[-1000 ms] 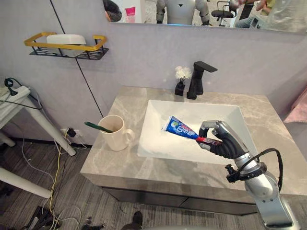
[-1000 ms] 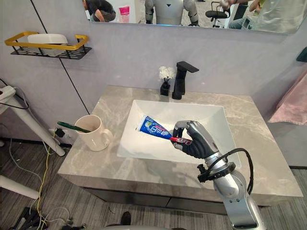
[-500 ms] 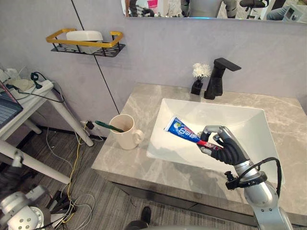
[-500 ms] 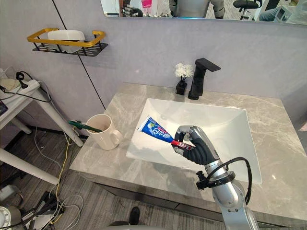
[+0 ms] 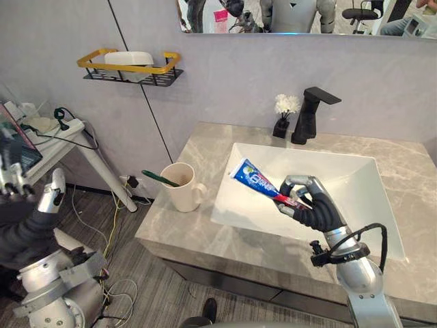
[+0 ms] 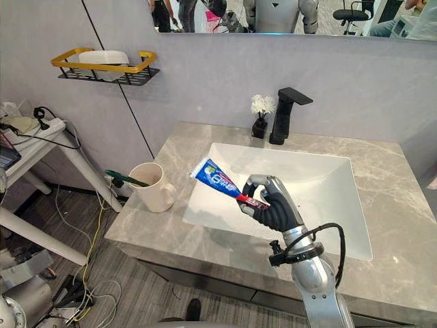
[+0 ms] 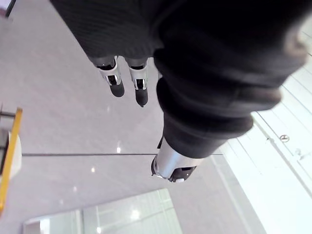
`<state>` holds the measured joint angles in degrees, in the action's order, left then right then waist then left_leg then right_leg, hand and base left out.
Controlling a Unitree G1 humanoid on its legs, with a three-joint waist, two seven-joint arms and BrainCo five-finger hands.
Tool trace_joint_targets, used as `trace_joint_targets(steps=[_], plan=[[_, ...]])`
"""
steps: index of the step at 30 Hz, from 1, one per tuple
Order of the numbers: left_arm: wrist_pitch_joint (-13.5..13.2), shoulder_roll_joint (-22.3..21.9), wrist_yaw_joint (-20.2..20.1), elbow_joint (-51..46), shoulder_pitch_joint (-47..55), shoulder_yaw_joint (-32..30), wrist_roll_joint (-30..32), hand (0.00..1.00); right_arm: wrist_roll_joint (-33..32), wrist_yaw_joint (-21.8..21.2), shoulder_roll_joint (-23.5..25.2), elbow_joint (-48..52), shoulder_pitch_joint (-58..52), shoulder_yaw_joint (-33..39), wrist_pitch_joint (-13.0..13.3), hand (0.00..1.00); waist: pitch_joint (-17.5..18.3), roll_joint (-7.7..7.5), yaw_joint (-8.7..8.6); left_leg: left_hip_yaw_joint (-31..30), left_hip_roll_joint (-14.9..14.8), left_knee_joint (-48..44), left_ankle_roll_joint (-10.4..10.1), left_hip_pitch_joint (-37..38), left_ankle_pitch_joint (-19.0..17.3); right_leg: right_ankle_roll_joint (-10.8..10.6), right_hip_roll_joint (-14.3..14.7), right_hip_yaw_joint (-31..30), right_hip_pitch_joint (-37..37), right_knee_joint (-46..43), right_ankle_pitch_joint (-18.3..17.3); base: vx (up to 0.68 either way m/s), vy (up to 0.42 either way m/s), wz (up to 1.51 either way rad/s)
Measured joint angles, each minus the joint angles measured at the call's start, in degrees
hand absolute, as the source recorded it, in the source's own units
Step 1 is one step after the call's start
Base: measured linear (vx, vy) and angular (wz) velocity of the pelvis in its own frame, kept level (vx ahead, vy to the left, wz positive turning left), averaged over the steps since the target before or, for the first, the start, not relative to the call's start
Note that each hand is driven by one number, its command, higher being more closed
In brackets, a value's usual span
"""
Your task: Organize washtable
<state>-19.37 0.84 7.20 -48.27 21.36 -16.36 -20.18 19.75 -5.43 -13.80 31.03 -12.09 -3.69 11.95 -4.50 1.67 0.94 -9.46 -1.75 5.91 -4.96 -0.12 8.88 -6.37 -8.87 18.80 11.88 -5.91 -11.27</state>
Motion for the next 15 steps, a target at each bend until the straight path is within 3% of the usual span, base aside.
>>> trace_joint_targets(steps=[5,15], plan=[[0.4,0.7,-3.2,-0.7,0.0,9.4,-4.7,0.00,-0.1,2.0,1.3,0.0,3.7,-2.0,0.0,1.00,0.1,-0.05,-0.01,0.0,0.0,0.0,0.1,0.7,0.2,-0.2,-0.2,-0.1,0.2,-1.0,-0.4,-0.06,-0.014,0.00],[2.9,2.3,-4.8,2.5,0.0,23.8,-12.3,0.00,-2.8,5.6,2.0,0.0,6.2,-3.1,0.0,1.00,0.3,-0.36,-0.08,0.3,-0.1,0.0,0.4,0.9,0.5,-0.3,-0.1,-0.5,0.2,-1.1,-0.3,-0.04,-0.010,-0.01]])
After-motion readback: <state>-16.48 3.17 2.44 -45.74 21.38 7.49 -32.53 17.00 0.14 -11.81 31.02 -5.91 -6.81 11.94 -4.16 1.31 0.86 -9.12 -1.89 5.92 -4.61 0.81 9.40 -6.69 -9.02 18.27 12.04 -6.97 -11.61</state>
